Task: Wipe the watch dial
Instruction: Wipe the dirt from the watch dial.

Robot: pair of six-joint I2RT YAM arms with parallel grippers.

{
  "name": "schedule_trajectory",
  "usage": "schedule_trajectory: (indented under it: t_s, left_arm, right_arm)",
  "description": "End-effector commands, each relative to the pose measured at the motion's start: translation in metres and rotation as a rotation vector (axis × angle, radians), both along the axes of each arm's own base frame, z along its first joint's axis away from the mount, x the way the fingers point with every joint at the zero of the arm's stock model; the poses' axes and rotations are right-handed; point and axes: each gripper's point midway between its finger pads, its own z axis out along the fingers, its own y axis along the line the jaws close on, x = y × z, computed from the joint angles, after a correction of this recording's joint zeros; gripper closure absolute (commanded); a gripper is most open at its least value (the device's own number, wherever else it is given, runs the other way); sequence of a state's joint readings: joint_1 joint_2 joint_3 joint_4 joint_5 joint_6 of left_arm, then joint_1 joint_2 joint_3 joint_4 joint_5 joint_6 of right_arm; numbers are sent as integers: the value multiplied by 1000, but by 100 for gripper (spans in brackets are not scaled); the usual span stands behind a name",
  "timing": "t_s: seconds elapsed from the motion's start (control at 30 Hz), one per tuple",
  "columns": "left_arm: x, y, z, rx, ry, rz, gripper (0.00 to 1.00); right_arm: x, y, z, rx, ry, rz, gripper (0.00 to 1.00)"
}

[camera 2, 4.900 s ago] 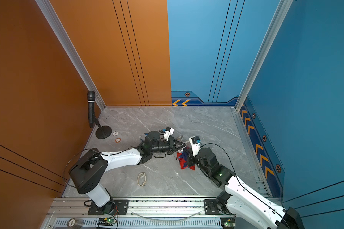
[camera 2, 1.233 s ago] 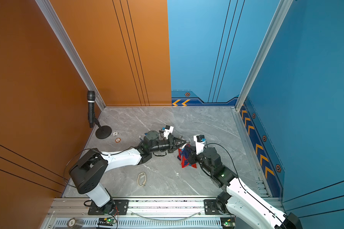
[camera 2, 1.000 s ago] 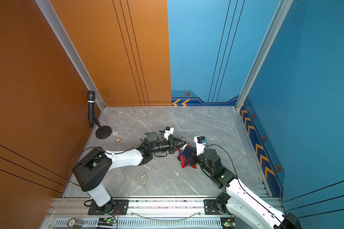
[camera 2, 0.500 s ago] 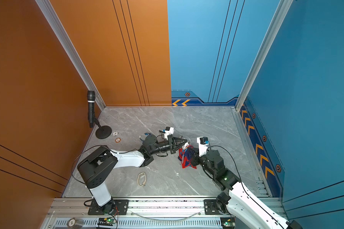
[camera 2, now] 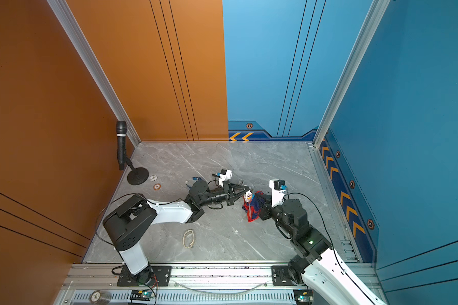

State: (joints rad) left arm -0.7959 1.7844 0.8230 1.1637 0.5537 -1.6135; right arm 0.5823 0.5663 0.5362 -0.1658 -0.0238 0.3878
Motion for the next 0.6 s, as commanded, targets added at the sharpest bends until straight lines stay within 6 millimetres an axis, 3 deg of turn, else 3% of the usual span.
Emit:
schedule_trajectory:
  t_s: [0.0,0.2,0.4,0.57]
  left_arm:
    - [-7,-2,-1,-7,-25,-24,100]
    - [-7,-3,5,-33,-22,-24,100]
    - [-8,-4,14,-67,-17,-26,100]
    - [-9,-4,21,-82,-22,-26,100]
  right_arm:
    - [0,7,26,69,-34,20,100]
    - [10,24,20,78,-20,46,100]
    - [23,27,-15,29,33,12,100]
    - [25,17,-35,0,44,-42,100]
